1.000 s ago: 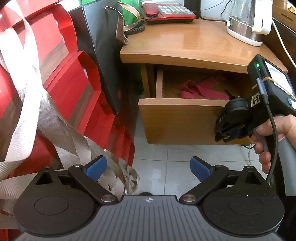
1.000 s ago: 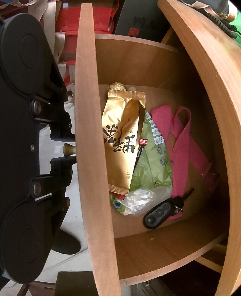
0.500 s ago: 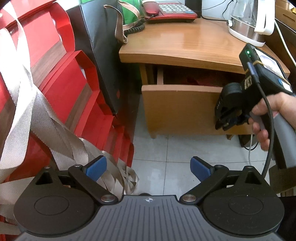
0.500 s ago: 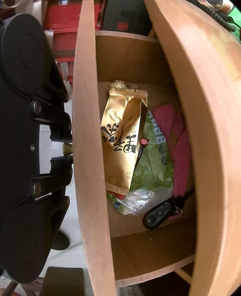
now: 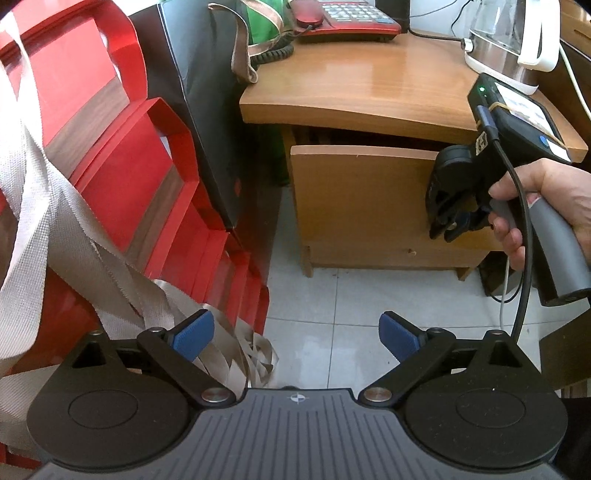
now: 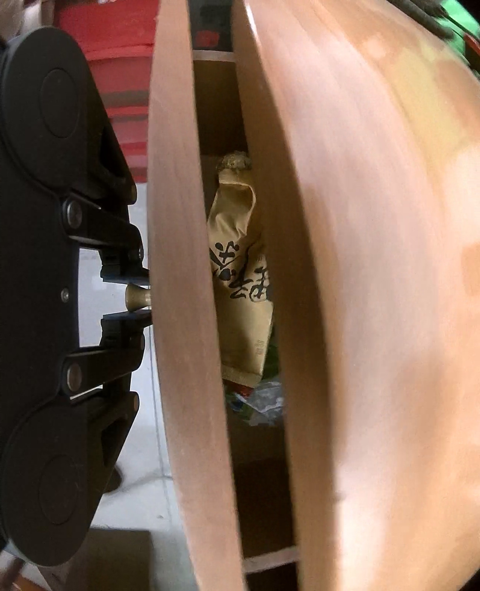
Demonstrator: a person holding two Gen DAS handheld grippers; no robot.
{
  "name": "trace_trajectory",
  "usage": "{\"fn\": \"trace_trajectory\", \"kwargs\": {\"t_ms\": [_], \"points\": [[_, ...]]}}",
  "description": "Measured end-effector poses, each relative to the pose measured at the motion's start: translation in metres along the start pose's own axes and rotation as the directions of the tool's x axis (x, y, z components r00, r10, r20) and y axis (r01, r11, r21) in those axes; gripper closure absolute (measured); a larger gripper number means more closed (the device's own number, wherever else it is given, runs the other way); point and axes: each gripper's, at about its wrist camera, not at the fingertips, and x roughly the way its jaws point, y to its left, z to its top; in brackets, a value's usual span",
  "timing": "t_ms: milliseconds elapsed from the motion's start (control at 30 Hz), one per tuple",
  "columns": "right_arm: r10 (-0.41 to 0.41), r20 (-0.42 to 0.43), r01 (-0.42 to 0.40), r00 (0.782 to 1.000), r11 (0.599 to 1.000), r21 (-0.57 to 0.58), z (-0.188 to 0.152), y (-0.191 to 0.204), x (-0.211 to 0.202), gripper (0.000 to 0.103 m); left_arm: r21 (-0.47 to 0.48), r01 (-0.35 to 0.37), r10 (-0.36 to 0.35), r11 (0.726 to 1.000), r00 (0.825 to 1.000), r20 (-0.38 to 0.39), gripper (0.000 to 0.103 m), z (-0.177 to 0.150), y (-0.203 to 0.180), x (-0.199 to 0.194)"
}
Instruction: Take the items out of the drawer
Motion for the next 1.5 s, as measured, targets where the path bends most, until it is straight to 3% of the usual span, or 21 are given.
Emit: {"fn": "trace_trajectory", "kwargs": {"t_ms": [233,533,600,833,1133,1200,1300,1433,1500], "points": [[0.016,-0.011,-0.016,1.0,1.0,0.016,0.001,-0.003,0.002,0.09,0.006,0.009,-0.009,1.0,1.0,-0.003,0.005,-0.001,-0.002,0.0],[-0.03,0.019,0.032,0.999,0.991,-0.127,-0.014,0.011,-0.001,0.09,0.013,0.013,-0.013,1.0,1.0,0.003,0.005,-0.001,-0.003,-0.002],[-0.034,0.002,0.034,0.999,0.991,-0.133,-0.02,0.011,0.001,0.103,0.009,0.013,-0.013,1.0,1.0,0.006,0.005,0.0,-0.002,-0.003],[0.005,0.023,-0.002,1.0,0.992,-0.123,-0.026,-0.008,-0.004,0.103,-0.007,0.007,-0.007,1.0,1.0,0.001,0.005,-0.002,0.003,-0.003],[-0.001,-0.023,-0.001,1.0,0.994,-0.108,-0.016,-0.004,-0.011,0.094,-0.008,0.016,-0.016,1.0,1.0,0.004,0.005,-0.001,0.002,-0.004],[-0.007,-0.032,0.004,0.999,0.996,-0.086,0.008,0.002,-0.01,0.094,-0.009,0.016,-0.016,1.0,1.0,0.006,0.005,-0.001,0.002,-0.004],[-0.015,-0.036,0.012,0.999,0.996,-0.087,0.012,0.008,-0.017,0.092,-0.011,0.014,-0.014,1.0,1.0,0.005,0.005,0.0,0.003,-0.004],[-0.02,-0.007,0.019,1.0,0.996,-0.083,0.006,0.013,-0.033,0.078,-0.012,0.015,-0.015,1.0,1.0,0.005,0.005,0.0,0.002,-0.004],[-0.019,-0.003,0.019,1.0,0.997,-0.074,0.008,0.014,-0.037,0.078,-0.012,0.017,-0.017,1.0,1.0,0.004,0.005,0.0,0.001,-0.004]]}}
